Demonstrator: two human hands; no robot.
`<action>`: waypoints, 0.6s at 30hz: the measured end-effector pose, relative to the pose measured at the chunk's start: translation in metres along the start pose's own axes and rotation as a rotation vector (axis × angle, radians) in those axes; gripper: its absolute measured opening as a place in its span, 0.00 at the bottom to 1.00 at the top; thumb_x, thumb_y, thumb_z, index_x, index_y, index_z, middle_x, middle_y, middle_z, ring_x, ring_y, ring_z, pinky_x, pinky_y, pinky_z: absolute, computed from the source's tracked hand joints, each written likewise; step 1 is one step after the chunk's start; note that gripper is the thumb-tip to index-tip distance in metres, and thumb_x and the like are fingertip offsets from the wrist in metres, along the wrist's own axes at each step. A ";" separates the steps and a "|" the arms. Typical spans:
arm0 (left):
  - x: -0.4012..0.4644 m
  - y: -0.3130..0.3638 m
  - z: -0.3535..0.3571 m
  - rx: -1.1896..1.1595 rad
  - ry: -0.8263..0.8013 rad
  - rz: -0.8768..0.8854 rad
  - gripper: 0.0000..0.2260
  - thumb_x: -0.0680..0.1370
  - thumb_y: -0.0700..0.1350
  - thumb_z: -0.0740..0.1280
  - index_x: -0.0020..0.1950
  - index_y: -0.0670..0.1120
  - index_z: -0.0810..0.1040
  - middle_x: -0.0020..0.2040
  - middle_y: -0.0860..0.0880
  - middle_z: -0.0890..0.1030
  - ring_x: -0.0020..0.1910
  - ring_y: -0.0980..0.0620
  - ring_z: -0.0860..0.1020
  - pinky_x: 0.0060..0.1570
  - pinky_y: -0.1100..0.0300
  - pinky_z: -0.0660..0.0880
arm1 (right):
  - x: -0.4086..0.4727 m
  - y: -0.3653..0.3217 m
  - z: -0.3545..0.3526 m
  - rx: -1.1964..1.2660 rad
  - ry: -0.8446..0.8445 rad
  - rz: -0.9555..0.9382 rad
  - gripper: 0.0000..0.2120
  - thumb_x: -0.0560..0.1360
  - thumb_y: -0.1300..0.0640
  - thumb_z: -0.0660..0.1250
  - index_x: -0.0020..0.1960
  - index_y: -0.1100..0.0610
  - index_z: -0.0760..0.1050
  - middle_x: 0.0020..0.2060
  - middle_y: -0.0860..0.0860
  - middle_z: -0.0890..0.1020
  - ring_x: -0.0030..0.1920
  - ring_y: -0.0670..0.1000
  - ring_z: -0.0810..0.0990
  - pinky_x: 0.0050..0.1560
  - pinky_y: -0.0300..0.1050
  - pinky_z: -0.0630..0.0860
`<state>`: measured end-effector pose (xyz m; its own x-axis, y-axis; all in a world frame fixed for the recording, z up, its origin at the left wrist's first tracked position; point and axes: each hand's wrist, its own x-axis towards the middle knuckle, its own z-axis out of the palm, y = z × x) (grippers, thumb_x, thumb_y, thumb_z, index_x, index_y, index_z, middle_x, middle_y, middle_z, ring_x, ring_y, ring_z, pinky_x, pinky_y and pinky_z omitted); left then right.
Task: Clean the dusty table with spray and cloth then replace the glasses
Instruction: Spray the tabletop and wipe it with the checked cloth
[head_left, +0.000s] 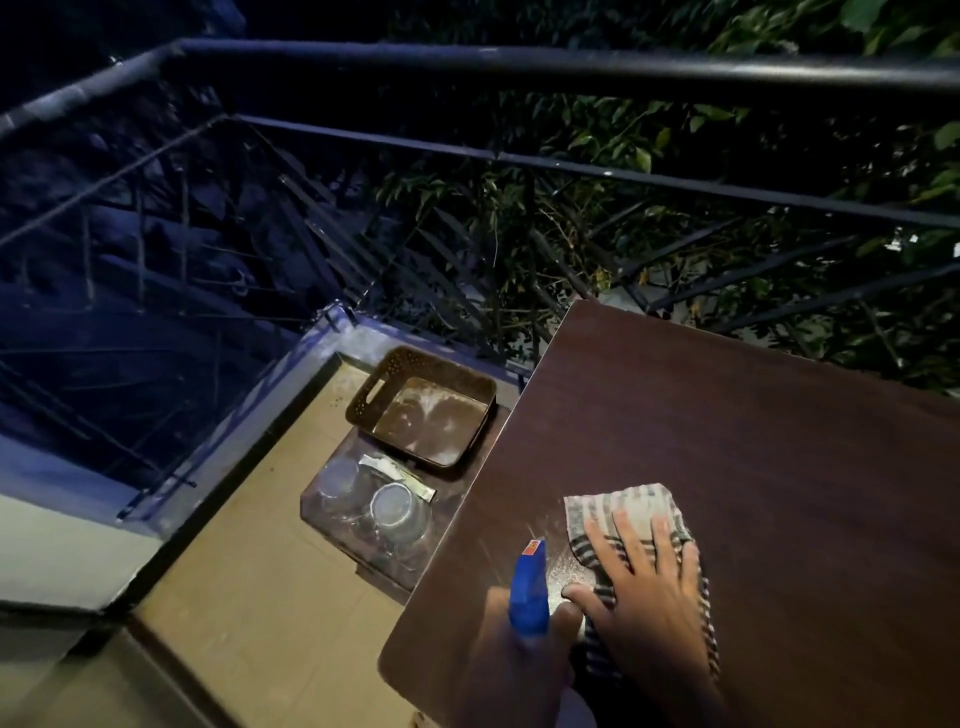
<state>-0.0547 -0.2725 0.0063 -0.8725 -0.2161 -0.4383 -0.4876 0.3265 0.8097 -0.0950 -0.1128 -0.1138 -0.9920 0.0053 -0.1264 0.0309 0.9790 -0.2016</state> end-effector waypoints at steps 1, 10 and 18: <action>0.004 0.004 -0.003 0.031 -0.046 -0.007 0.28 0.61 0.72 0.64 0.48 0.52 0.76 0.37 0.47 0.85 0.39 0.53 0.85 0.46 0.54 0.82 | 0.000 -0.004 0.000 -0.012 -0.002 0.010 0.38 0.70 0.25 0.54 0.76 0.40 0.64 0.77 0.48 0.64 0.78 0.62 0.57 0.72 0.68 0.47; 0.074 0.021 -0.060 0.050 -0.116 0.117 0.28 0.65 0.68 0.65 0.45 0.43 0.78 0.36 0.46 0.83 0.38 0.50 0.83 0.44 0.52 0.79 | 0.031 -0.067 0.002 0.223 0.182 0.270 0.26 0.75 0.50 0.55 0.70 0.51 0.76 0.72 0.53 0.74 0.75 0.62 0.64 0.74 0.61 0.55; 0.167 0.046 -0.126 -0.101 -0.066 0.061 0.18 0.67 0.60 0.71 0.49 0.50 0.75 0.30 0.54 0.79 0.32 0.49 0.79 0.45 0.43 0.78 | 0.107 -0.143 -0.036 0.974 0.447 0.521 0.19 0.83 0.57 0.57 0.73 0.53 0.72 0.69 0.45 0.75 0.71 0.46 0.69 0.73 0.46 0.63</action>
<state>-0.2182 -0.4100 0.0196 -0.9021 -0.1367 -0.4093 -0.4310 0.2424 0.8692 -0.2100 -0.2447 -0.0632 -0.7813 0.6159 -0.1008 0.3315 0.2726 -0.9032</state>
